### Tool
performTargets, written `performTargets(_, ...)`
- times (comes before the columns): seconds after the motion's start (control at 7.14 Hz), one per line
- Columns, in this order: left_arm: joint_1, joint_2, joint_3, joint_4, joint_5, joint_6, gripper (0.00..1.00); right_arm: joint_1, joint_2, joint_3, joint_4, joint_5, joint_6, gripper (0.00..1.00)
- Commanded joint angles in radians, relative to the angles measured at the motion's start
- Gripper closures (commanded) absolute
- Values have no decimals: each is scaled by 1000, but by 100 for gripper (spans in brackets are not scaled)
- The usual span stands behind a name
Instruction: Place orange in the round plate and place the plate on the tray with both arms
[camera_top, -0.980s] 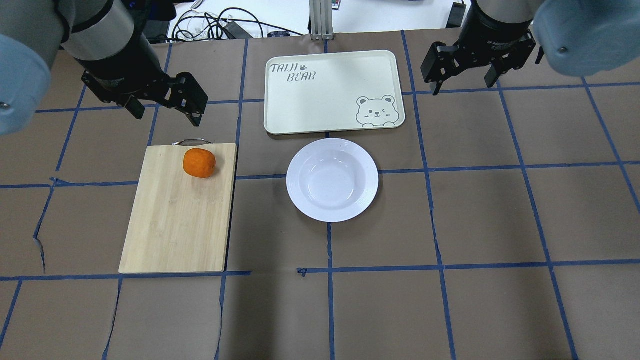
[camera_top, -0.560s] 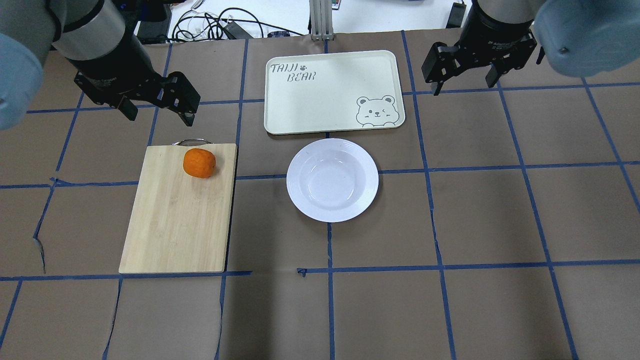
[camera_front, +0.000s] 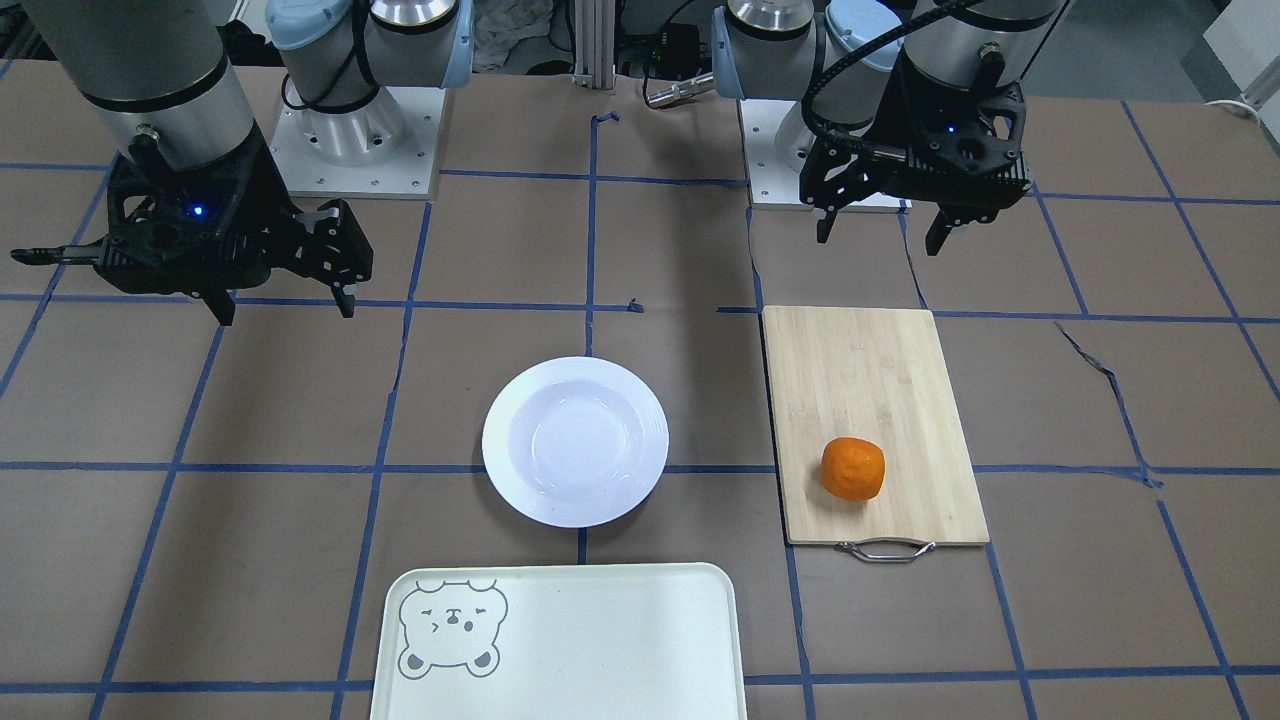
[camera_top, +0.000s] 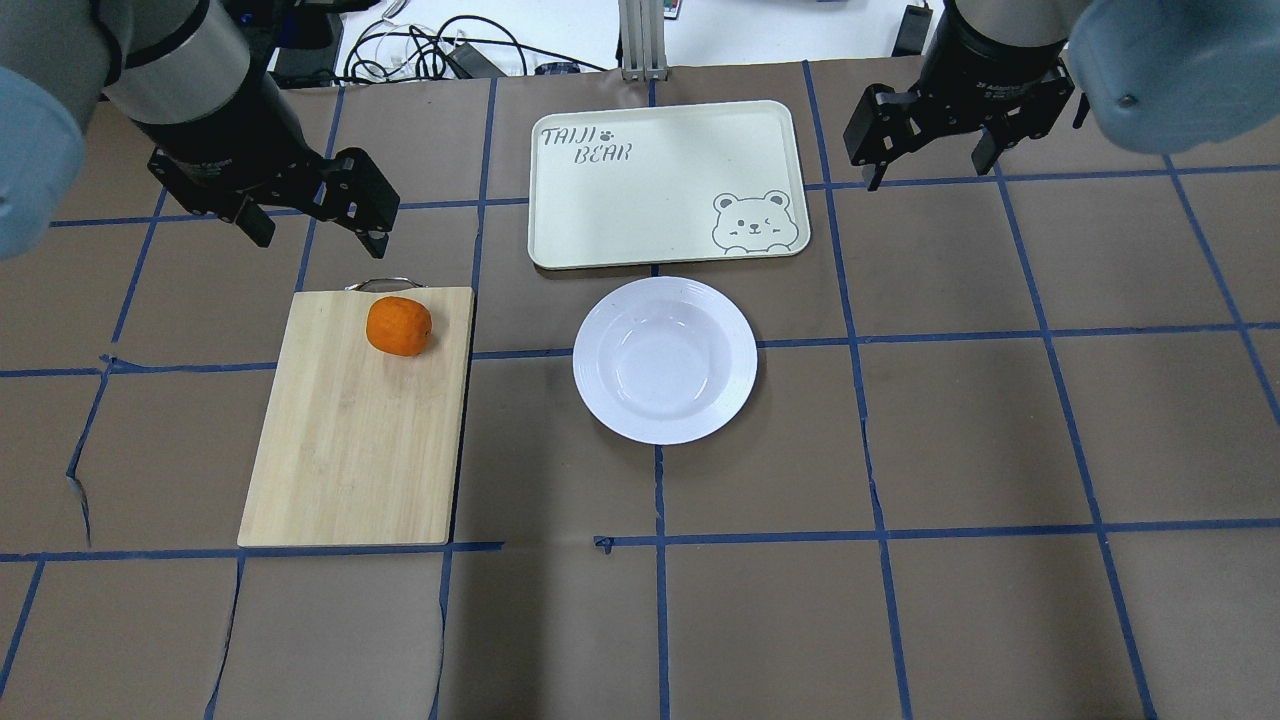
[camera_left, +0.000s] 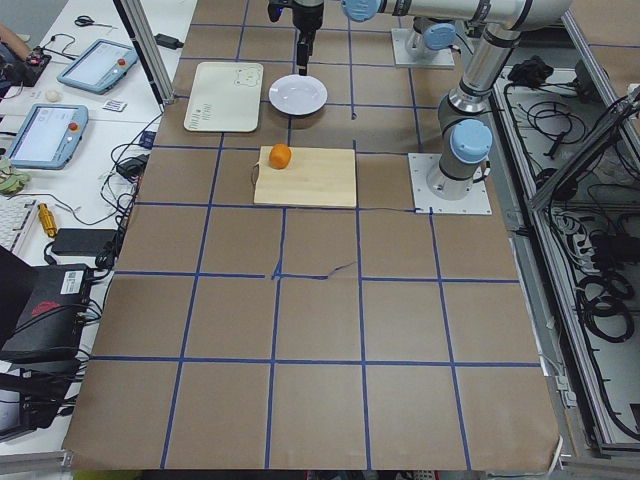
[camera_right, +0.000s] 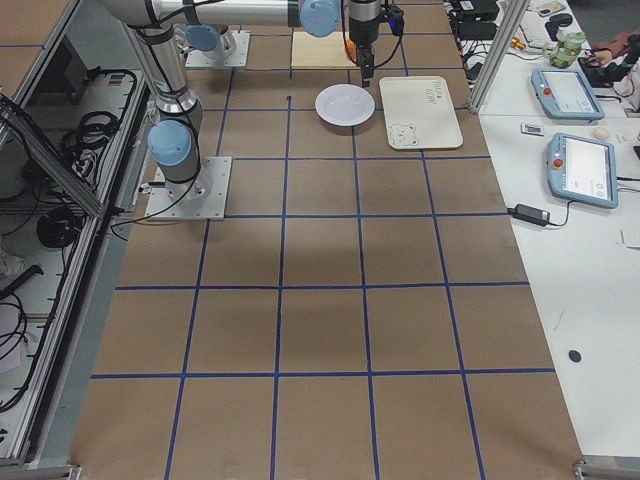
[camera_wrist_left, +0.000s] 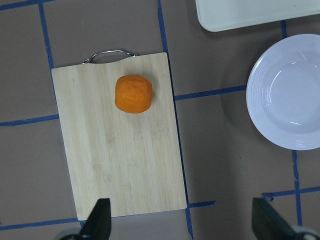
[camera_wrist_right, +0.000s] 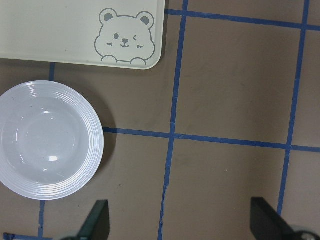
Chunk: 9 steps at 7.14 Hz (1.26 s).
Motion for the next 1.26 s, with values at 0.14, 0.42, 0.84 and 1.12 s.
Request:
performTargets(0.14,3,-3,1,1,-3,1,0,-1,0,0,0,2,-1,0)
performTargets(0.42,7,-100,9,13,-6,-14,0,-1,0,0,-2,2,-3,0)
performTargets(0.84,8,-326,18,147,34,-9,0,-1,0,0,-4,2,0,0)
performTargets(1.12,8,-424,2,180,177,-8,0,-1,0,0,-4,2,-3,0)
